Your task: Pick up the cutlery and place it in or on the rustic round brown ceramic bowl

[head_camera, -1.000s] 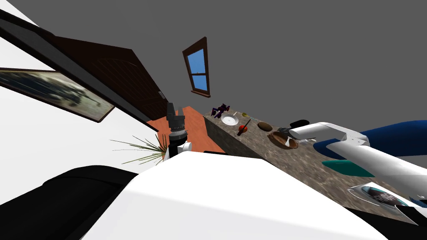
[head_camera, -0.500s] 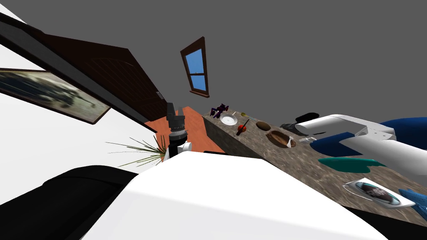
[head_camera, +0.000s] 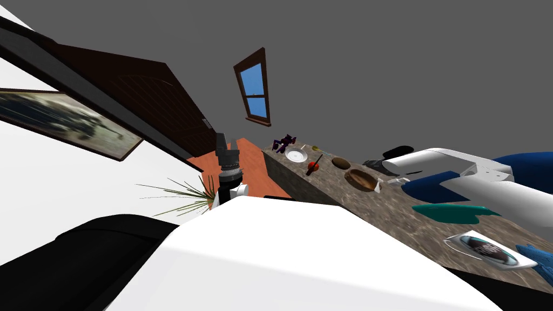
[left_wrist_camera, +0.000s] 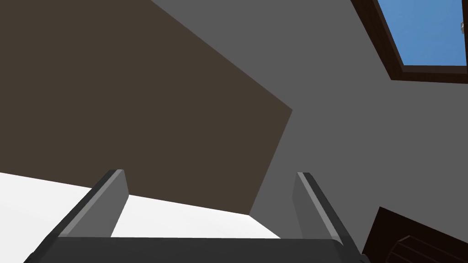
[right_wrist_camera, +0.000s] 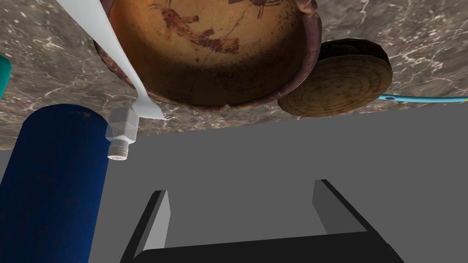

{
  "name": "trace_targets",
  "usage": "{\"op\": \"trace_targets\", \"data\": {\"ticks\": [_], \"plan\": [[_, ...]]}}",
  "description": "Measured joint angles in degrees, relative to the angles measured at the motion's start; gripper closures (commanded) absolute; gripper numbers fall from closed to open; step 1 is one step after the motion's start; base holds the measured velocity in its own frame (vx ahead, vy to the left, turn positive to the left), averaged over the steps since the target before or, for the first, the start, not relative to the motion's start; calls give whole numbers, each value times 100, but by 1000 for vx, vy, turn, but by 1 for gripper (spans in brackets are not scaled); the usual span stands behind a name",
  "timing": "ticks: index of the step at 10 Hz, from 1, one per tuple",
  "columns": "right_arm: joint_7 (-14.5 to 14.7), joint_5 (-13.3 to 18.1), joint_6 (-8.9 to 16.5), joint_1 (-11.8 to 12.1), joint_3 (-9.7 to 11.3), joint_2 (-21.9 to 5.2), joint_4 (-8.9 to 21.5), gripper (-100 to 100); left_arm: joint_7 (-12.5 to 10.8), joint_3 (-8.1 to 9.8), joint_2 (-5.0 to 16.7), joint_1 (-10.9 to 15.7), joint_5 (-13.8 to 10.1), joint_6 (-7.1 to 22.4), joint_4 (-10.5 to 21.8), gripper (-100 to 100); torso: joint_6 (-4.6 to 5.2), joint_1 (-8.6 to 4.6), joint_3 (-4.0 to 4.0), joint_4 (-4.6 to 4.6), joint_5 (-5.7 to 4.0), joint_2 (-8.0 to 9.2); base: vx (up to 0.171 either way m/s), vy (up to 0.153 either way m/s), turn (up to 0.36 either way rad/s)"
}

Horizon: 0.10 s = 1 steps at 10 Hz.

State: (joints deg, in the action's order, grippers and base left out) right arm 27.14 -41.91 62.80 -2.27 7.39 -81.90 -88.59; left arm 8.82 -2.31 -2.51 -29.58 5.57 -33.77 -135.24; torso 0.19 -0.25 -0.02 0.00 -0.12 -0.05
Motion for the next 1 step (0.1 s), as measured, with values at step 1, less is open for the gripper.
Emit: {"op": "trace_targets", "data": {"ticks": [1], "plan": [[0,0,0,0,0,0,0,0,0,0,0,0,0,0,0,0,0,0,0,0,0,0,0,0,0]]}}
